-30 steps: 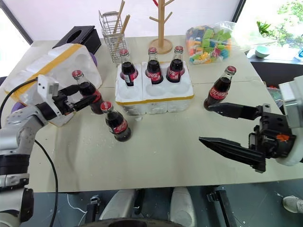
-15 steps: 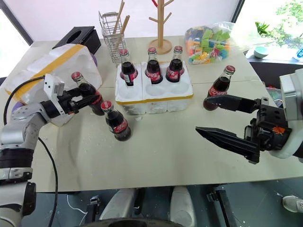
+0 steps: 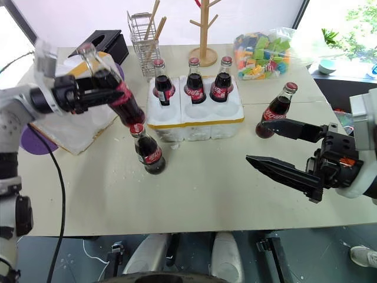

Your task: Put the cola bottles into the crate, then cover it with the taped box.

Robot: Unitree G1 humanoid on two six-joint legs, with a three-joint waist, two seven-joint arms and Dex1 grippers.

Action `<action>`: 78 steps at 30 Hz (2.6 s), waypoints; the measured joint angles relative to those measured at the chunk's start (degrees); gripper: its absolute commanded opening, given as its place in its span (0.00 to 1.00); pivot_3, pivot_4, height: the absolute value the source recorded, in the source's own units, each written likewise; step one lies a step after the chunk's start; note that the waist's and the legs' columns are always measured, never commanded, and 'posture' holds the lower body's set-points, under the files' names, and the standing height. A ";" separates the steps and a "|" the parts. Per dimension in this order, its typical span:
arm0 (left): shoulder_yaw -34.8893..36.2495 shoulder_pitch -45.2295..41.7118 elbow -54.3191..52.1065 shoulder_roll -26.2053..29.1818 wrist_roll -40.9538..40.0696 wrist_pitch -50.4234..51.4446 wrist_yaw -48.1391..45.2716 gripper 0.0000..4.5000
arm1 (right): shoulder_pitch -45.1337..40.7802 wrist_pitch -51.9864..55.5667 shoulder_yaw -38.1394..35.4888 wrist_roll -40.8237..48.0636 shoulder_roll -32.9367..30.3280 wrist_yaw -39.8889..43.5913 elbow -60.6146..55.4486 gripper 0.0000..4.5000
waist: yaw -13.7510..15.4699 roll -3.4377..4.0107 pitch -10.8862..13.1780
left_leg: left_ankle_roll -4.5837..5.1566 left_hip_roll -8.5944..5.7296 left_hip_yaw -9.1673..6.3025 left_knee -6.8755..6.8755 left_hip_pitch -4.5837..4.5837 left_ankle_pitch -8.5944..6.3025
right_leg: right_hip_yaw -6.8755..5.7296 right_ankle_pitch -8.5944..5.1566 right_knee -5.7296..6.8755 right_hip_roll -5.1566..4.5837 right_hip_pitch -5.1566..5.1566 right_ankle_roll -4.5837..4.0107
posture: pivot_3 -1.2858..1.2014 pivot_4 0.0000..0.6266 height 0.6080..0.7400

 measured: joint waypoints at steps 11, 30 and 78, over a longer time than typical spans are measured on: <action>-8.77 -17.13 28.88 -17.39 11.82 -17.22 -5.69 0.55 | 5.79 -1.47 -4.10 1.93 3.28 -3.55 -3.38 1.00 | 1.03 -0.07 0.06 | 0.07 0.00 0.07 0.04 -0.03 -0.03 | 0.03 0.12 -0.05 0.00 -0.01 0.13 | 0.52 0.24 1.00; -9.47 -24.14 47.24 -30.02 22.72 -35.88 -8.35 0.55 | 6.90 -5.34 -1.94 1.52 2.34 -7.20 -3.76 1.00 | 1.00 -0.10 0.13 | 0.15 -0.05 0.13 0.15 -0.07 -0.06 | 0.04 0.20 -0.03 -0.02 -0.01 0.28 | 0.52 0.24 1.00; 1.16 35.49 -31.34 -1.68 4.80 -3.78 6.47 0.99 | -12.47 -4.48 20.55 -7.60 -0.95 -2.00 6.50 1.00 | -0.36 0.13 0.05 | 0.01 0.88 0.94 0.10 0.04 0.03 | 0.07 0.34 -0.14 0.21 0.12 -0.30 | 0.52 0.24 1.00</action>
